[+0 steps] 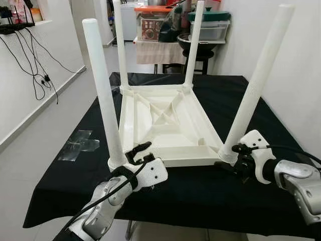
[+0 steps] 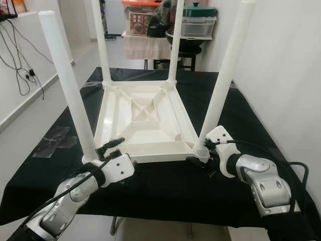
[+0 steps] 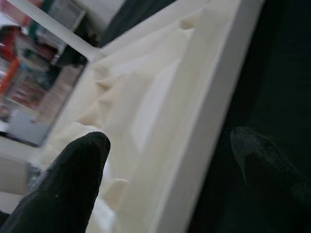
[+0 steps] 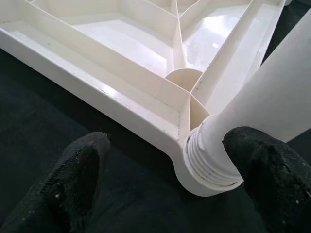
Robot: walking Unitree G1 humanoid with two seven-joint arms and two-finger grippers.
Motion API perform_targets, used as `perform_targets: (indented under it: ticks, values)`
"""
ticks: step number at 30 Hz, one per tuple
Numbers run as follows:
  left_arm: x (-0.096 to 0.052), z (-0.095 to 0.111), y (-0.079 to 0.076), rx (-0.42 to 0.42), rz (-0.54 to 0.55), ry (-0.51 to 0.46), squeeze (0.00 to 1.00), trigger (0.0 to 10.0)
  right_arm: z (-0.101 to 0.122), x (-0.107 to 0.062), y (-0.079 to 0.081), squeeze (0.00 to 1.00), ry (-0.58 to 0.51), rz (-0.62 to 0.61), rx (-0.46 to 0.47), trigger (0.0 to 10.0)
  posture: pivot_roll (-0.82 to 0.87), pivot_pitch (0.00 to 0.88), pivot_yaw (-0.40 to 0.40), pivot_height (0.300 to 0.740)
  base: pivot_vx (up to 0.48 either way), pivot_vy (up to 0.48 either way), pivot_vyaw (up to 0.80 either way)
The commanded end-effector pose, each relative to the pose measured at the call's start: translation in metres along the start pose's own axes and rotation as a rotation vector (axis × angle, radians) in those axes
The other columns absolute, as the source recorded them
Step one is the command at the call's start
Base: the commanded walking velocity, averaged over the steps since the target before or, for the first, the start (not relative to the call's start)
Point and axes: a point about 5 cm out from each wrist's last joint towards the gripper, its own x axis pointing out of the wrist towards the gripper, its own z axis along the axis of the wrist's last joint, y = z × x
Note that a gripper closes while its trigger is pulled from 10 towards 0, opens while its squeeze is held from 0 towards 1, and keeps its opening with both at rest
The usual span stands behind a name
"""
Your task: Building children table
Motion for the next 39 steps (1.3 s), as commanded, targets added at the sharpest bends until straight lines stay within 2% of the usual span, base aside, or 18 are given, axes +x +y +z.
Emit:
perform_targets:
  ticks: [1,7,11,17,19,23,26,29,32,35,39]
  values:
    - [-0.002,-0.009,-0.004,-0.038,-0.023,0.04,0.0,10.0,0.001,-0.009,-0.007,0.0,-0.005,-0.004,0.003,10.0,-0.02,0.03,-0.03,0.74,0.0,0.0,0.0]
    - [-0.003,-0.01,-0.004,-0.031,0.001,0.045,0.0,10.0,-0.002,-0.015,-0.012,0.0,0.011,0.014,0.0,10.0,-0.02,0.034,-0.036,0.74,0.0,0.0,0.0]
    - [-0.001,-0.009,-0.006,-0.051,-0.023,0.043,0.0,10.0,-0.003,-0.017,-0.031,0.0,0.046,-0.06,0.01,10.0,-0.03,0.033,-0.043,0.74,0.0,0.0,0.0]
    - [0.0,-0.008,-0.007,-0.052,-0.038,0.048,0.0,10.0,0.003,-0.013,-0.039,0.0,0.027,-0.08,0.003,10.0,-0.03,0.032,-0.044,0.74,0.0,0.0,0.0]
    - [0.001,-0.007,-0.008,-0.06,-0.06,0.038,0.0,10.0,0.014,-0.002,-0.036,0.0,-0.029,-0.052,-0.006,10.0,-0.03,0.031,-0.047,0.74,0.0,0.0,0.0]
    - [0.002,-0.006,-0.008,-0.051,-0.065,0.034,0.0,10.0,0.022,0.004,-0.032,0.0,-0.07,-0.025,-0.005,10.0,-0.03,0.03,-0.046,0.74,0.0,0.0,0.0]
    - [0.003,-0.005,-0.009,-0.046,-0.067,0.033,0.0,10.0,0.048,0.024,-0.018,0.0,-0.189,0.085,-0.033,10.0,-0.03,0.024,-0.044,0.74,0.0,0.0,0.0]
    - [0.004,-0.004,-0.009,-0.042,-0.062,0.029,0.0,10.0,0.059,0.034,-0.015,0.0,-0.225,0.102,-0.048,10.0,-0.03,0.024,-0.043,0.74,0.0,0.0,0.0]
    - [0.004,-0.004,-0.009,-0.041,-0.06,0.028,0.0,10.0,0.062,0.037,-0.013,0.0,-0.236,0.107,-0.05,10.0,-0.03,0.024,-0.043,0.74,0.0,0.0,0.0]
    - [0.006,-0.004,-0.009,-0.026,-0.069,0.04,0.0,10.0,0.07,0.045,-0.001,0.0,-0.279,0.161,-0.053,10.0,-0.03,0.021,-0.042,0.74,0.0,0.0,0.0]
    - [0.005,-0.006,-0.01,-0.056,-0.089,0.046,0.0,10.0,0.069,0.047,0.004,0.0,-0.285,0.175,-0.058,10.0,-0.03,0.019,-0.034,0.74,0.0,0.0,0.0]
